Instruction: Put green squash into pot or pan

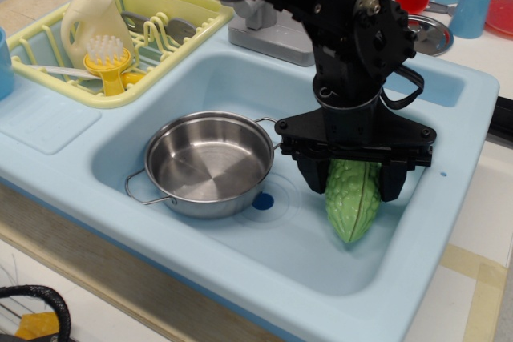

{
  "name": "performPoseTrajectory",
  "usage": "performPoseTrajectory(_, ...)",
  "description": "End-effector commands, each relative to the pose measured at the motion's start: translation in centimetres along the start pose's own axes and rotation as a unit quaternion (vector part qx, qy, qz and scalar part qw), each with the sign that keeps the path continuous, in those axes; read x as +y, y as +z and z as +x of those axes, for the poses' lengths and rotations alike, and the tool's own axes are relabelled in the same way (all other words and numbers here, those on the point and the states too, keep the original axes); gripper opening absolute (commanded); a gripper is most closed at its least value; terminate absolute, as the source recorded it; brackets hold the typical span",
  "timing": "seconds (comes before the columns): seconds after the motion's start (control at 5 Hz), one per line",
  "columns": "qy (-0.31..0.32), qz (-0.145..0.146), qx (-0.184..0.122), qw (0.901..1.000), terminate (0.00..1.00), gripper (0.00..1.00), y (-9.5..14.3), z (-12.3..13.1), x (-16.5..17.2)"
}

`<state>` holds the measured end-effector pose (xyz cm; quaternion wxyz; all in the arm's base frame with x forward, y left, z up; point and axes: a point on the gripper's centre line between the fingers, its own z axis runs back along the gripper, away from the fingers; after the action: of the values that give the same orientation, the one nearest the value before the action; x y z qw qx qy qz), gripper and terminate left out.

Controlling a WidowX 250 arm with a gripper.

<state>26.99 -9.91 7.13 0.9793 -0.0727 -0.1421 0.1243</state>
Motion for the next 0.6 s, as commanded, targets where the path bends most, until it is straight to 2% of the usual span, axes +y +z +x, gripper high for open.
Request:
performPoseTrajectory(0.0,-0.004,0.026,-0.018,0.9995,0.0,0.0,2.7,1.1,-0.2)
performPoseTrajectory(0.2,0.003,0.059,-0.036,0.9976,0.0,0.0,5.9,2.8,0.6)
performPoseTrajectory(0.4,0.011,0.089,-0.034,0.9954,0.0,0.0,7.6,4.1,2.6)
